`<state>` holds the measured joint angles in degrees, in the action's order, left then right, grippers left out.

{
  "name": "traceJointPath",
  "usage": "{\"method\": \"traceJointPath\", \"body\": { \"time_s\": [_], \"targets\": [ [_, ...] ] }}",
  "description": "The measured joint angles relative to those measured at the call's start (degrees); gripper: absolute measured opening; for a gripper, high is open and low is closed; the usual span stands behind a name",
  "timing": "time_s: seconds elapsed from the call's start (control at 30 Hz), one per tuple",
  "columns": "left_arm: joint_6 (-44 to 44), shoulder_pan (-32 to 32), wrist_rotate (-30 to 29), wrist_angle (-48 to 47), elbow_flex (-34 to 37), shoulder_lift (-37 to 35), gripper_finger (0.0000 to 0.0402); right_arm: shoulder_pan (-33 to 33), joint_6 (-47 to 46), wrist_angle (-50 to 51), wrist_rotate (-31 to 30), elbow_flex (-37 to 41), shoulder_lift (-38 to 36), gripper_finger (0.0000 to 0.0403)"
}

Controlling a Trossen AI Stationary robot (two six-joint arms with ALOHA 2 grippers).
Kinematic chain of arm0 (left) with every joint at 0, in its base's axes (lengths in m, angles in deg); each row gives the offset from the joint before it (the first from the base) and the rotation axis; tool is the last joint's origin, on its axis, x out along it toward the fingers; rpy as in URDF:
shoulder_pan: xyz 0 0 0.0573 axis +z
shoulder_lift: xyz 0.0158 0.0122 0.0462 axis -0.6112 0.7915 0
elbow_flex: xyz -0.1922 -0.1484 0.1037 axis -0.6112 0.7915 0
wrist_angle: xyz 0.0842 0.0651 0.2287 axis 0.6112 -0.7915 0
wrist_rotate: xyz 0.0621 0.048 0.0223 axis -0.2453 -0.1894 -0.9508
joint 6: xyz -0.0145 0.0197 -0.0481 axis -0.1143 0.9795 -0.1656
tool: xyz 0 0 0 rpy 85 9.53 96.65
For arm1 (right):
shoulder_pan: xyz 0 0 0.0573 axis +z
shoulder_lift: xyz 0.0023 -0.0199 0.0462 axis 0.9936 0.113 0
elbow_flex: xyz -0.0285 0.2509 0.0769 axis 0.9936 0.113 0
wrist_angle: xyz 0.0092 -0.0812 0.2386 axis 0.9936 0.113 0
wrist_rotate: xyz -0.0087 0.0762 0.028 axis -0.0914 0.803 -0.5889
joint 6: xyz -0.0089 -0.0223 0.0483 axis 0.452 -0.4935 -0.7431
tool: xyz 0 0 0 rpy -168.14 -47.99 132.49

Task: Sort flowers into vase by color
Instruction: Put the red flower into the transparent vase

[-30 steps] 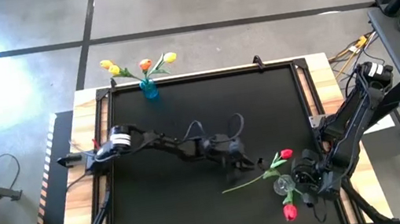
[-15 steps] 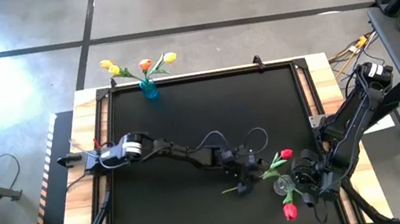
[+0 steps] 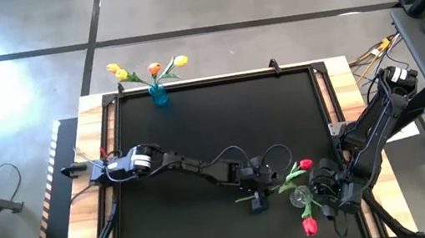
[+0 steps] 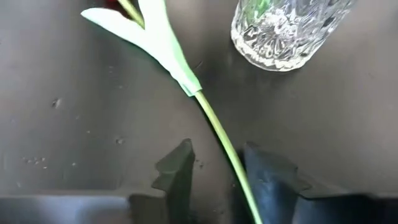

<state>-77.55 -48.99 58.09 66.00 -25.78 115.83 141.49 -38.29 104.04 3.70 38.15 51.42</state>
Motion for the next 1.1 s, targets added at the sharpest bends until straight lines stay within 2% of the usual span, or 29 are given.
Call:
{"method": "traceJointPath", "body": {
  "time_s": [0.3, 0.57, 0.73, 0.9, 1.1],
  "targets": [
    [4.4, 0.4, 0.1, -6.7, -1.6, -0.6, 0.0009, 0.0, -0.3, -0.2, -0.1, 0.0, 0.0, 0.0009],
    [7.1, 2.9, 0.7, -10.9, 0.2, -3.6, 0.0001, 0.2, 0.9, -0.1, -0.2, -1.0, 0.0, 0.0009],
    [7.4, 6.5, -0.4, -12.1, 4.1, -7.2, 0.0001, 0.5, 2.7, 0.2, -1.7, -2.0, 0.0, 0.0009],
    [6.4, 10.0, 0.1, -6.0, 13.1, -13.0, 0.0000, 0.6, 2.7, 0.4, -2.5, -2.0, 0.0, 0.0009],
    [4.7, 15.3, 0.2, 10.1, 27.7, -23.4, 0.0000, 0.6, 3.1, 0.4, -4.6, -1.9, 0.0, 0.0009]
  ]
}}
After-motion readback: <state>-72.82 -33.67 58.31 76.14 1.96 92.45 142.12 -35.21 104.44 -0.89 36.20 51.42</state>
